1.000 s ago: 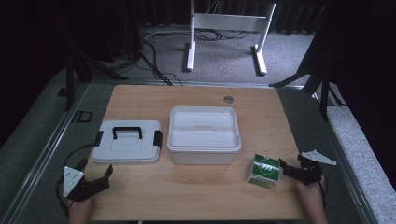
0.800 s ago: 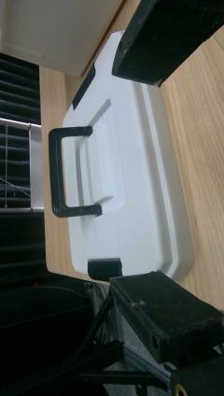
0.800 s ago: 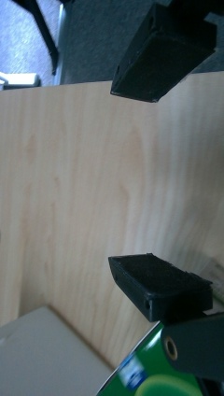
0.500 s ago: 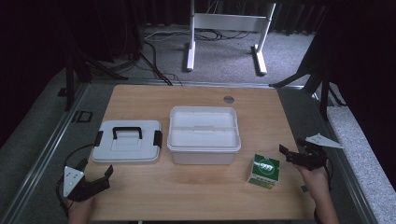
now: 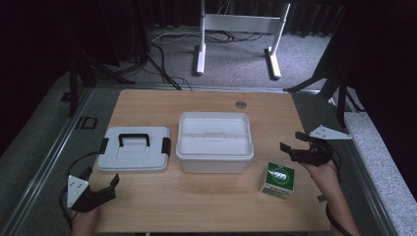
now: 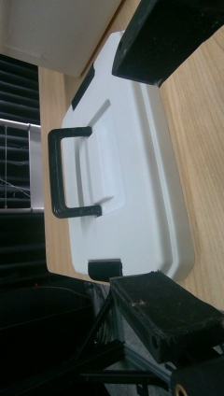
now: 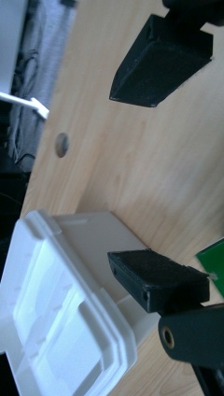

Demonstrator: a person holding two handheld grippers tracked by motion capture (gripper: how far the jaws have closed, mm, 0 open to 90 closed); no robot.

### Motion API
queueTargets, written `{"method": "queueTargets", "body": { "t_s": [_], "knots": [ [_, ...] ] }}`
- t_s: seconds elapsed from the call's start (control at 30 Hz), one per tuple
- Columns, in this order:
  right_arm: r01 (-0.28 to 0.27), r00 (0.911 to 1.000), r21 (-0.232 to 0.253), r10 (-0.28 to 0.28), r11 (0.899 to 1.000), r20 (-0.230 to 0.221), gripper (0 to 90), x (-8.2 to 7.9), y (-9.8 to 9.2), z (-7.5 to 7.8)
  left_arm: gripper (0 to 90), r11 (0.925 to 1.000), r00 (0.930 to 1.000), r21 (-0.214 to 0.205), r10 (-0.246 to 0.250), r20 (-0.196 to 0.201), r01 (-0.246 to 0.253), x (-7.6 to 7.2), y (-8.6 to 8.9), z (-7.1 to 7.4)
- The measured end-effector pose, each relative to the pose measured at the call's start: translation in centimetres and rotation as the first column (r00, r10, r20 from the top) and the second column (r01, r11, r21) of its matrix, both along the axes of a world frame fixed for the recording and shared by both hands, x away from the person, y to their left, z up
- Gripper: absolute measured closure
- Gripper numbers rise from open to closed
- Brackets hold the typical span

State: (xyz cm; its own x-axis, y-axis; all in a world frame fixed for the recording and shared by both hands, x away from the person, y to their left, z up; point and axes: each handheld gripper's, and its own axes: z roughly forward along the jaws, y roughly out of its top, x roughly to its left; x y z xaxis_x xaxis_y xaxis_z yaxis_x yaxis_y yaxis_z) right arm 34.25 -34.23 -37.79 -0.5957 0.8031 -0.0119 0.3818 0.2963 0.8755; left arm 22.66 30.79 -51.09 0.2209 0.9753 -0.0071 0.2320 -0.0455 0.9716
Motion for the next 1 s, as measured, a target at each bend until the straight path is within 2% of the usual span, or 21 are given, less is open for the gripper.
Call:
{"method": "queueTargets", "body": {
  "t_s": [0.03,0.07,0.13,0.17,0.27,0.3,0.4,0.43,0.47,0.63,0.67,0.73,0.77,0.8,0.87,0.9,0.97,1.0],
  "knots": [
    [-0.03,0.9995,-0.026,0.03,0.999,0.011,18.6,0.3,1.0,0.7,2.3,1.0,1.0,0.0,-0.002,0.001,0.002,0.0,0.0,0.0],
    [-0.056,0.9984,-0.026,0.056,0.998,0.006,18.6,0.4,1.3,0.9,2.3,1.0,1.0,-0.001,-0.001,0.001,0.001,0.0,0.0,0.0],
    [-0.089,0.9959,-0.049,0.09,0.995,0.012,18.5,0.7,2.1,1.5,2.4,1.0,1.0,-0.002,-0.004,0.001,0.004,0.0,0.0,0.0],
    [-0.089,0.9959,-0.049,0.09,0.995,0.012,18.5,0.7,2.1,1.5,2.3,1.0,1.0,-0.002,-0.004,0.001,0.004,0.0,0.0,0.0],
    [-0.163,0.9864,-0.063,0.164,0.985,0.009,18.6,1.1,3.4,2.5,2.3,1.0,1.0,-0.001,-0.006,0.0,0.006,0.0,0.0,0.0],
    [-0.167,0.9855,-0.077,0.168,0.983,0.019,18.6,1.2,3.7,2.8,2.3,1.0,1.0,-0.001,-0.006,0.001,0.006,0.0,0.0,0.0],
    [-0.208,0.9778,-0.082,0.209,0.975,0.011,18.6,1.4,4.3,3.2,2.3,1.0,1.0,-0.001,-0.008,0.0,0.008,0.0,0.0,0.0],
    [-0.208,0.9778,-0.082,0.209,0.975,0.011,18.5,1.4,4.3,3.2,2.3,1.0,1.0,-0.002,-0.009,0.001,0.009,0.0,0.0,0.0],
    [-0.245,0.9692,-0.099,0.246,0.964,-0.001,18.6,1.8,5.2,3.7,2.3,1.0,1.0,-0.003,-0.009,0.0,0.009,0.0,0.0,0.0],
    [-0.311,0.9504,-0.141,0.31,0.94,-0.028,18.6,2.4,7.0,4.4,2.3,0.9998,0.9998,-0.005,-0.018,-0.005,0.018,0.1,0.0,0.0],
    [-0.317,0.9482,-0.155,0.317,0.936,-0.026,18.6,2.5,7.3,4.5,2.3,0.9998,0.9998,-0.006,-0.017,-0.004,0.017,0.1,0.0,0.0],
    [-0.348,0.9372,-0.16,0.346,0.924,-0.044,18.6,2.7,8.0,4.8,2.4,0.9998,0.9998,-0.006,-0.019,-0.005,0.019,0.1,0.0,0.0],
    [-0.352,0.9358,-0.174,0.35,0.92,-0.045,18.6,2.8,8.3,4.9,2.3,0.9998,0.9998,-0.006,-0.019,-0.004,0.019,0.1,0.0,0.0],
    [-0.369,0.9293,-0.181,0.365,0.912,-0.059,18.6,2.9,8.6,4.9,2.3,0.9998,0.9998,-0.006,-0.019,-0.005,0.019,0.1,0.0,0.0],
    [-0.387,0.9222,-0.198,0.38,0.901,-0.07,18.6,3.1,9.3,5.0,2.3,0.9998,0.9998,-0.006,-0.019,-0.004,0.019,0.1,0.0,0.0],
    [-0.407,0.9134,-0.202,0.398,0.891,-0.085,18.6,3.3,9.5,5.1,2.4,0.9998,0.9998,-0.006,-0.02,-0.004,0.02,0.1,0.0,0.0],
    [-0.421,0.9072,-0.214,0.409,0.882,-0.097,18.6,3.5,10.1,5.1,2.3,0.9998,0.9998,-0.005,-0.02,-0.004,0.02,0.1,0.0,0.0],
    [-0.435,0.9004,-0.219,0.421,0.873,-0.109,18.7,3.6,10.3,5.1,2.3,0.9997,0.9997,-0.007,-0.024,-0.006,0.024,0.1,0.0,0.0]
  ]
}}
